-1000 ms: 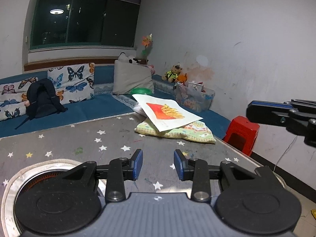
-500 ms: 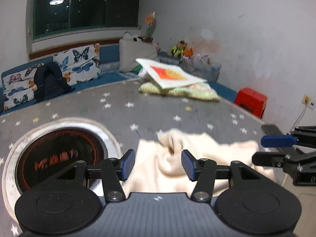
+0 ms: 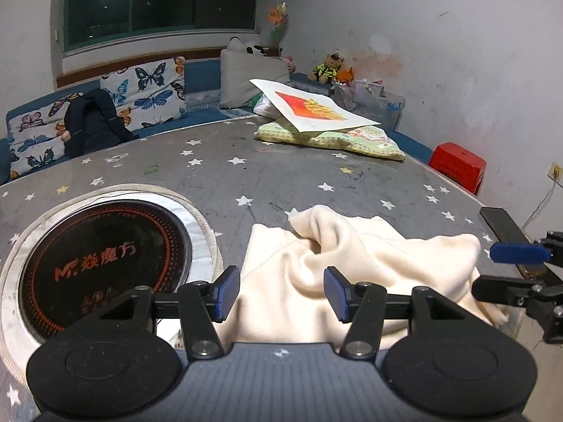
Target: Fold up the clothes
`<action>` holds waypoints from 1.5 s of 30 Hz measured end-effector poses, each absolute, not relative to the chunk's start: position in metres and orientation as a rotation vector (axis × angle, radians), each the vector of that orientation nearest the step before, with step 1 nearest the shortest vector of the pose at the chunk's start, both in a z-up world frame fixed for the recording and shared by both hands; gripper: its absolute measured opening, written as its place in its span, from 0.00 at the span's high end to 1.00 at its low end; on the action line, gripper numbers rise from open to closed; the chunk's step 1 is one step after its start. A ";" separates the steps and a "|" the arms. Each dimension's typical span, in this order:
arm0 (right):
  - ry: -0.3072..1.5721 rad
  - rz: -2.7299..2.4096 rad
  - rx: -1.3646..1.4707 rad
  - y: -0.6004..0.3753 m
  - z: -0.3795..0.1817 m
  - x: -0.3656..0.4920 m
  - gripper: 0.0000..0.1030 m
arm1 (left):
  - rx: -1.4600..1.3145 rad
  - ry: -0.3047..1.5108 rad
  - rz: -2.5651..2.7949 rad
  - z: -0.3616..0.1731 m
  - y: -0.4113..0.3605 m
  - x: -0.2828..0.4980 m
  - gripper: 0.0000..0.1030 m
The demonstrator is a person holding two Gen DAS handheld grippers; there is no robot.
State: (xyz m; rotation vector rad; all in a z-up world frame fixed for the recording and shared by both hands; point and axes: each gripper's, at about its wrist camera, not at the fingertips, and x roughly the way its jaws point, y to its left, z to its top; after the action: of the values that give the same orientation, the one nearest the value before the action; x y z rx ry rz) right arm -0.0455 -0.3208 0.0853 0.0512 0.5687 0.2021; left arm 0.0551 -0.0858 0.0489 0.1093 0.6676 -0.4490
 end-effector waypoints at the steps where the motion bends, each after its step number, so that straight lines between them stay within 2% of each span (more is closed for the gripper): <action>1: 0.569 0.201 0.056 -0.321 0.085 -0.041 0.38 | 0.110 0.674 -0.449 0.048 -0.087 0.059 0.48; 7: 0.579 0.202 0.069 -0.320 0.081 -0.022 0.33 | 0.106 0.711 -0.456 0.040 -0.091 0.071 0.45; 11: 0.593 0.208 0.067 -0.315 0.072 -0.016 0.28 | 0.117 0.731 -0.435 0.039 -0.098 0.070 0.35; 12: 0.597 0.208 0.064 -0.314 0.069 -0.015 0.28 | 0.115 0.737 -0.430 0.040 -0.099 0.069 0.28; 14: 0.604 0.212 0.059 -0.312 0.065 -0.014 0.24 | 0.112 0.747 -0.419 0.041 -0.100 0.067 0.25; 41: 0.685 0.212 0.077 -0.317 0.054 0.035 0.21 | 0.165 0.805 -0.436 0.034 -0.108 0.095 0.25; 43: 0.701 0.214 0.093 -0.319 0.052 0.041 0.21 | 0.162 0.807 -0.438 0.034 -0.107 0.098 0.28; 45: 0.716 0.216 0.110 -0.322 0.050 0.047 0.21 | 0.160 0.809 -0.449 0.034 -0.107 0.101 0.36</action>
State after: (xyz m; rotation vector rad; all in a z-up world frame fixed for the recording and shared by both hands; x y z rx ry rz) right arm 0.0472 -0.3216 0.0496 0.1100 0.7158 0.2155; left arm 0.1008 -0.1071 0.0342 0.1601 0.8091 -0.4490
